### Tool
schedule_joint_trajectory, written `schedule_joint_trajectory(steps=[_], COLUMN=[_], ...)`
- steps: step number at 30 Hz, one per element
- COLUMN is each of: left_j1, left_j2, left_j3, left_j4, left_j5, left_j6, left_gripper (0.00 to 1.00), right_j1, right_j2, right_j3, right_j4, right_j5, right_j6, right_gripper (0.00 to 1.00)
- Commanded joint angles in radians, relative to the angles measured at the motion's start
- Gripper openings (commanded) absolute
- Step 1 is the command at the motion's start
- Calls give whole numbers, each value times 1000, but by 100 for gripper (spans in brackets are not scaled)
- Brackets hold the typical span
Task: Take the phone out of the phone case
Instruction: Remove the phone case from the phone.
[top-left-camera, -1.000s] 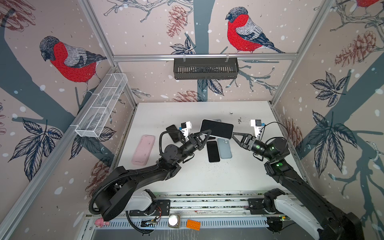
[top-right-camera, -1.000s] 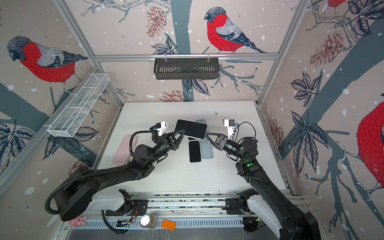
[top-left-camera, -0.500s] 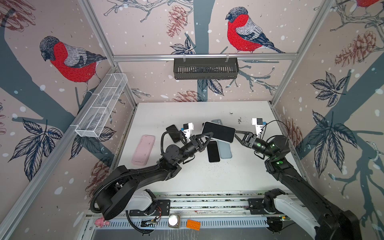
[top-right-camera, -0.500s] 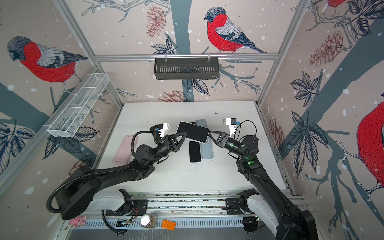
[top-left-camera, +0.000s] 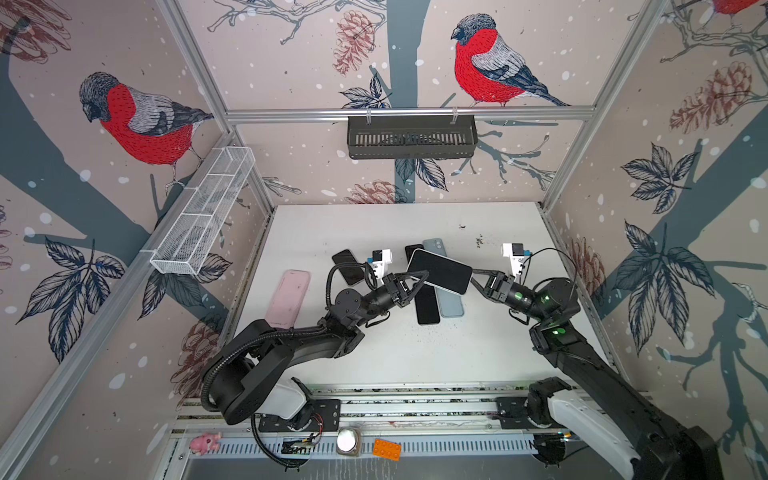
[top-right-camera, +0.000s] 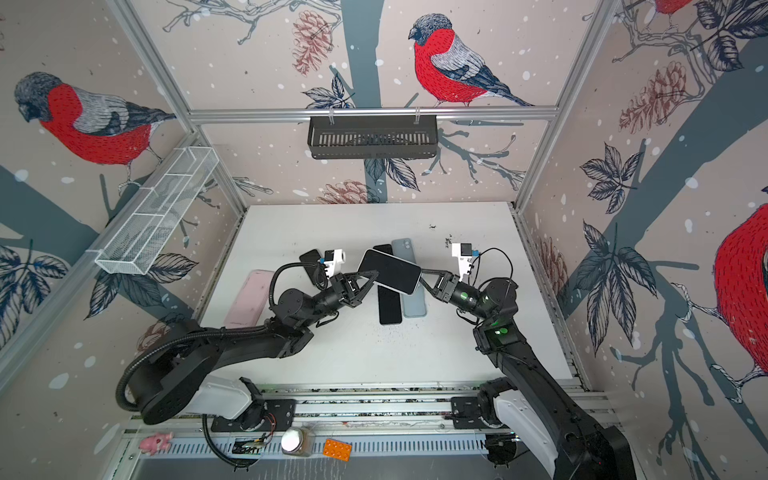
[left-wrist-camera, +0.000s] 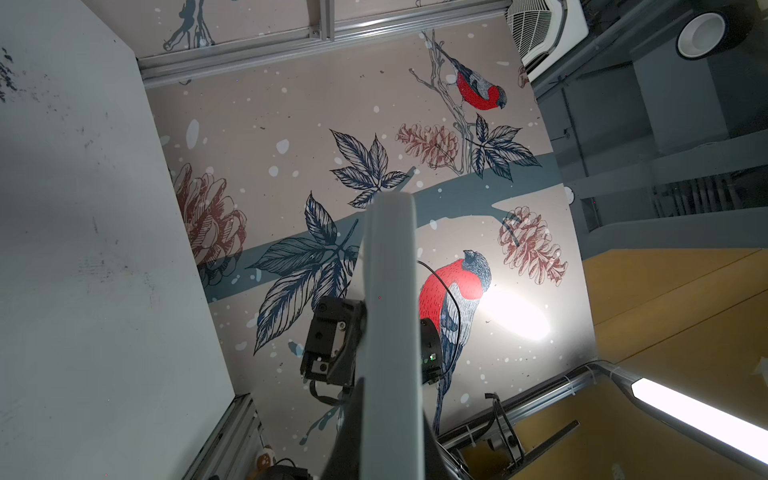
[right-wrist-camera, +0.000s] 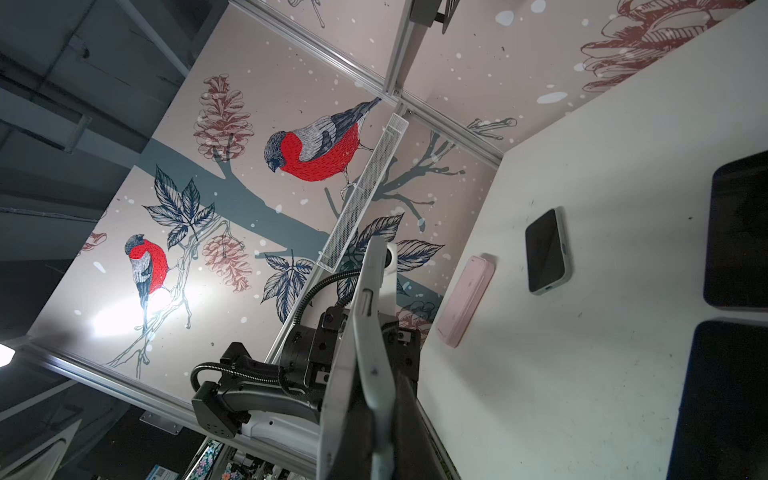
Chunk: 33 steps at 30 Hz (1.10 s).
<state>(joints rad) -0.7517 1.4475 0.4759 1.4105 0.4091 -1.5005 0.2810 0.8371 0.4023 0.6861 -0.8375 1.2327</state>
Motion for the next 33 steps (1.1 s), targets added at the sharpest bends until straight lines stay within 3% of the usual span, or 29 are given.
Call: schedule_joint_trajectory(steps=[1,3,6,10,19,23,25,30,33], left_j1=[23,26,29,32,62,64,73,63,19], left_j2=[44,80,143,186,46,1,-19,-138,-226], left_j3=[-5,1,34,67,85,103,111,180,272], left_j4=[95,100,92,65,-294,-443,-489,-726,-960], left_j5=[-27,-19,4,18,-34,-68,-79,-151,-268], left_j6=[-35,-34,-35,-22,177,245,273,449,633], left_gripper=[0,0,19,34,64,72,85,86,86], right_j1=[1,-1,0,-8,-46,-51,-57,-74,-84], right_j2=[-22,-30,-43,-50,-61,-58,-58,-49,-40], right_j3=[-17,-29,-37,-46,-87,-100,-104,-115,-123], right_j4=[49,49,31,2,0,2,-1,-29,-41], right_j5=[-19,-11,5,16,46,59,64,77,87], right_j6=[26,36,39,36,75,87,90,84,76], right_gripper=[2,1,1,1,0,0,0,0,0])
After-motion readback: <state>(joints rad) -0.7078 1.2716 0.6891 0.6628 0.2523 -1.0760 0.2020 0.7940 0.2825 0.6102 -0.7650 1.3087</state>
